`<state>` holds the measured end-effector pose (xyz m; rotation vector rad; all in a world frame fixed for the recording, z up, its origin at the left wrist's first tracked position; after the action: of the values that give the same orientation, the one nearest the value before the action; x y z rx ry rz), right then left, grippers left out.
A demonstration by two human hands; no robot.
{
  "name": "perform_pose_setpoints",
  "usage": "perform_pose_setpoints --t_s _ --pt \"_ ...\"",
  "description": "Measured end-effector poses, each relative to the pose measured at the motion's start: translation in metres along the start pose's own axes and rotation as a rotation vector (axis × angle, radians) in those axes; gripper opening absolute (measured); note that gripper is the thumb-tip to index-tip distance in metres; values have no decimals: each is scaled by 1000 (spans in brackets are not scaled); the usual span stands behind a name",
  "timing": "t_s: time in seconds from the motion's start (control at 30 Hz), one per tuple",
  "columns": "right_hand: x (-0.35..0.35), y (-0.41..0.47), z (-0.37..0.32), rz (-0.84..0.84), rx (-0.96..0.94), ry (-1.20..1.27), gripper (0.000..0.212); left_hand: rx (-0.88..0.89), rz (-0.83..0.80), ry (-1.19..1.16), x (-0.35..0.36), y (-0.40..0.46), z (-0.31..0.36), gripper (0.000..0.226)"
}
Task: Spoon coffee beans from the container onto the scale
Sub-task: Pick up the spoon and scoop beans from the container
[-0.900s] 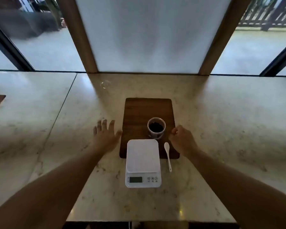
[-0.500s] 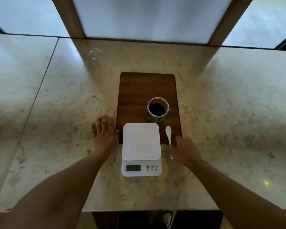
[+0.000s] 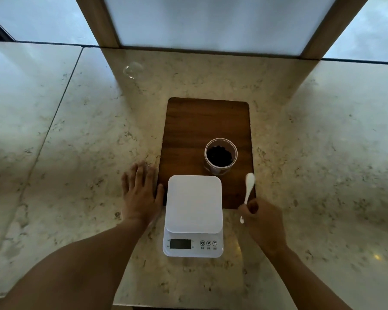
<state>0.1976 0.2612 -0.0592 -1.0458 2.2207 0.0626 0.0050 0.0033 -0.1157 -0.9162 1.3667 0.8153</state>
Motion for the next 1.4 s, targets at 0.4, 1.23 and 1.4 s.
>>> perform_pose_setpoints --t_s 0.4,1.23,1.4 --pt "-25 33 -71 -58 -264 188 15 -7 6 -4 -2 -1 2 69" --pt "-24 57 -106 36 -499 -431 21 -6 5 -18 -12 -1 3 72" --pt "-16 60 -108 -21 -548 -433 14 -5 -4 -15 -11 -1 3 73"
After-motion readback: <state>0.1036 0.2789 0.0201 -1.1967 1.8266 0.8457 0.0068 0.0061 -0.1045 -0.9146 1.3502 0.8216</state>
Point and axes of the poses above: each hand's wrist, its own y-axis towards the middle knuckle, its own x-axis out of the palm, z = x × y, the point moved 3 cm from there along y, towards the middle knuckle, and after that the axes turned 12 degrees about y, right-handed, at the moved point
